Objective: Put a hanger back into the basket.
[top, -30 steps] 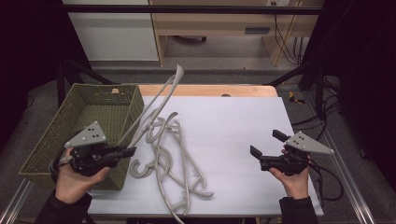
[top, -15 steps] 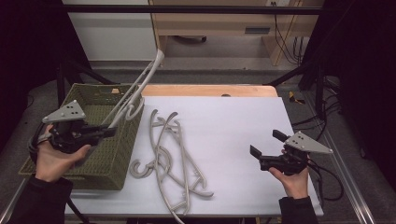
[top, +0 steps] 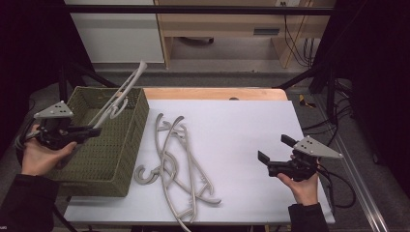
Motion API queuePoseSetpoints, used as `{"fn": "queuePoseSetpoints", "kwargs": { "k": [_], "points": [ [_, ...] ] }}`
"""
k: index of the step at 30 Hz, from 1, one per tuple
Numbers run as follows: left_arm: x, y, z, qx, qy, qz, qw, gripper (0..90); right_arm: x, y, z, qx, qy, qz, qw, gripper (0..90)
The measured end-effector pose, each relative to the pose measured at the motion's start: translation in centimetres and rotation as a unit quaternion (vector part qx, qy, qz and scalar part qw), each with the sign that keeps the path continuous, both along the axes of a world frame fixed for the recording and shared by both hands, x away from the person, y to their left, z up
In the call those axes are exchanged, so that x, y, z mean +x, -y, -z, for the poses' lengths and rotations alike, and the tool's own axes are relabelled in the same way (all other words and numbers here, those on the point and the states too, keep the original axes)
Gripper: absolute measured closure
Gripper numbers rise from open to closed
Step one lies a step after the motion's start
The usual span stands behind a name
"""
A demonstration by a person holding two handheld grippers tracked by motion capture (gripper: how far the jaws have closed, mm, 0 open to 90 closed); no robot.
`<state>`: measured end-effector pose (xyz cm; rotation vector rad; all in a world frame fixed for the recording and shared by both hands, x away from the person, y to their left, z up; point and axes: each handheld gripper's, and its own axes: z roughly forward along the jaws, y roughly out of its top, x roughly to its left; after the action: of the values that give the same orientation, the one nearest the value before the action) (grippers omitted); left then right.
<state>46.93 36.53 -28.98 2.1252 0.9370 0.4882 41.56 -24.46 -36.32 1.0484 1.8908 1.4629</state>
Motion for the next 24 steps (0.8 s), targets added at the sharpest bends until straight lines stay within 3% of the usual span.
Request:
{"fn": "queuePoseSetpoints", "kwargs": {
  "k": [11,17,21,24],
  "points": [
    [0.6,-4.1,2.5,0.004,-0.028,-0.018,0.9994,81.6,0.0,0.0,0.0,0.001,-0.002,0.001,1.0000,1.7],
    [0.5,-4.9,3.7,0.012,-0.042,-0.011,0.9990,81.6,0.0,0.1,0.0,0.001,-0.002,0.002,1.0000,1.8],
    [0.3,-5.1,5.1,0.030,-0.055,-0.009,0.9980,81.7,0.0,0.1,0.0,0.001,-0.003,0.002,1.0000,1.8],
    [0.2,-5.3,5.6,0.025,-0.055,-0.010,0.9981,81.7,0.0,0.1,0.1,0.002,-0.004,0.001,1.0000,1.8]
  ]
}}
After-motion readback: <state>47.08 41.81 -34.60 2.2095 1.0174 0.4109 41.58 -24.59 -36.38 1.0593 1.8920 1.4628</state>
